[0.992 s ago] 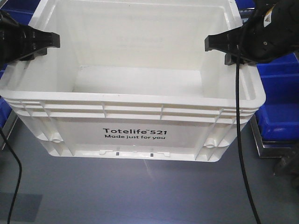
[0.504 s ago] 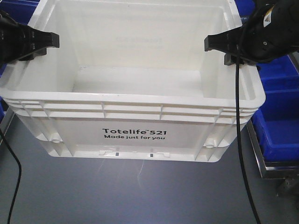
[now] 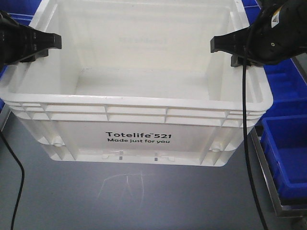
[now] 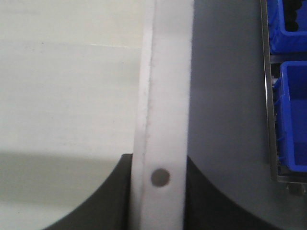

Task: Move bin from left to right shelf
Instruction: 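Keep gripping the tote while the base drives toward another shelf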

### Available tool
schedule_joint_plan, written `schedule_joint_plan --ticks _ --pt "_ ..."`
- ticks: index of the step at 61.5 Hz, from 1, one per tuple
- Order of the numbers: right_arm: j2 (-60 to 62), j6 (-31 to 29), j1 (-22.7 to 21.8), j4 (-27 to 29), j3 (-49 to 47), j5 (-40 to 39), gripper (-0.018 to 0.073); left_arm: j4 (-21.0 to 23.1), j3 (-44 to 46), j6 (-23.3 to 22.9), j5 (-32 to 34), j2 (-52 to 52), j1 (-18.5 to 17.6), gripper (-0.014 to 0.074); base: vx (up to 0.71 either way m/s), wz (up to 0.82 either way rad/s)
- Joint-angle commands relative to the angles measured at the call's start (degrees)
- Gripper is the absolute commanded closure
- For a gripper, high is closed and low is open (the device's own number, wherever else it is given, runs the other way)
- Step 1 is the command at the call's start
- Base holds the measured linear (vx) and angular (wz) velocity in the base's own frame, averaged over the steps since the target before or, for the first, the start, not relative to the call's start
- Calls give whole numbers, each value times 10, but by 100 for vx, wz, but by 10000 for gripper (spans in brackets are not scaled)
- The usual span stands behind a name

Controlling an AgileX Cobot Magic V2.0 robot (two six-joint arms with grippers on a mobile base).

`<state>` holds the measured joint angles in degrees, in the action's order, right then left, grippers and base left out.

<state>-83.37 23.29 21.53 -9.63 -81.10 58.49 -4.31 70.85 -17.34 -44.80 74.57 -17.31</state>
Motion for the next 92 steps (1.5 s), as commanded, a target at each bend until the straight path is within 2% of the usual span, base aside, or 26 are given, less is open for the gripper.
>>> schedule_joint_plan --ticks 1,92 --pt "28 -4 -5 -37 -22 -59 497 -7 22 11 71 -27 -2 514 36 -1" --pt "28 -4 -5 -36 -22 -59 497 -7 22 11 71 -27 -2 514 35 -2"
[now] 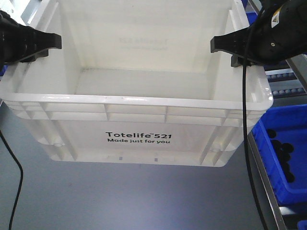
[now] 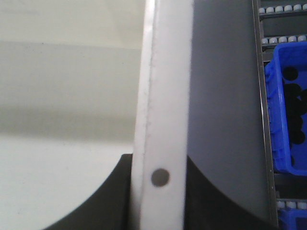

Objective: Move bin from left to right shelf

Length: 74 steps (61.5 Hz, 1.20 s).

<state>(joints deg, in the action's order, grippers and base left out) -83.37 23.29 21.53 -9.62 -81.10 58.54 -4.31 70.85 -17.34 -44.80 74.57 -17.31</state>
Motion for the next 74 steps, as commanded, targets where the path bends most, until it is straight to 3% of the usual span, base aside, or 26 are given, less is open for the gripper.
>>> schedule_joint_plan --ticks 1,74 --pt "28 -4 -5 -36 -22 -60 497 -7 22 11 71 -27 -2 514 34 0" --pt "28 -4 -5 -36 -22 -56 497 -7 22 11 71 -27 -2 514 35 0"
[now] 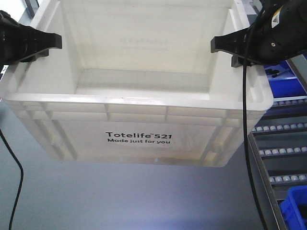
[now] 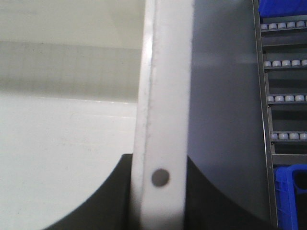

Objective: Move bin from left to right shelf

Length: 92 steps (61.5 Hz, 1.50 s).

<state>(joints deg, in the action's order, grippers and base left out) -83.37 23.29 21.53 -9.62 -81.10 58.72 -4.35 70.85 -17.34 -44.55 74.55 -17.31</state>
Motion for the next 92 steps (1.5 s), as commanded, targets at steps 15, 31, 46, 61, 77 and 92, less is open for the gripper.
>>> schedule_joint_plan --ticks 15,31,46,61,77,92 --pt "28 -4 -5 -36 -22 -57 497 -7 22 11 69 -27 -2 514 32 3" --pt "28 -4 -5 -36 -22 -57 497 -7 22 11 69 -27 -2 514 31 4" --pt "28 -4 -5 -36 -22 -57 497 -7 22 11 69 -27 -2 514 32 4" --pt "28 -4 -5 -36 -22 -57 497 -7 22 11 69 -27 -2 514 33 5" --pt "28 -4 -5 -36 -22 -56 497 -7 22 11 69 -27 -2 514 34 7" --pt "28 -4 -5 -36 -22 -55 497 -7 22 11 69 -27 -2 514 36 10"
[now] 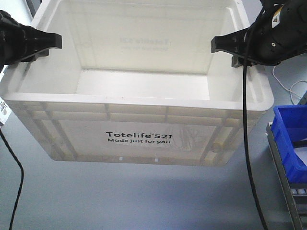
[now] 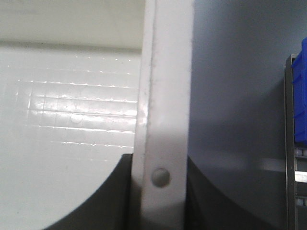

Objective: Move bin from left to right shelf

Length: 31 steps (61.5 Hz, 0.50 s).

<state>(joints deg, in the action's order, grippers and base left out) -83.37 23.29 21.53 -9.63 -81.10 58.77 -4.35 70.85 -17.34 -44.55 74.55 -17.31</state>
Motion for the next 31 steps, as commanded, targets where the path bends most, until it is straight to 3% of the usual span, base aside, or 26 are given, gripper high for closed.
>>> schedule_joint_plan --ticks 1,31 --pt "28 -4 -5 -36 -22 -56 497 -7 22 11 69 -27 -2 514 36 10" --pt "28 -4 -5 -36 -22 -54 497 -7 22 11 69 -27 -2 514 34 11"
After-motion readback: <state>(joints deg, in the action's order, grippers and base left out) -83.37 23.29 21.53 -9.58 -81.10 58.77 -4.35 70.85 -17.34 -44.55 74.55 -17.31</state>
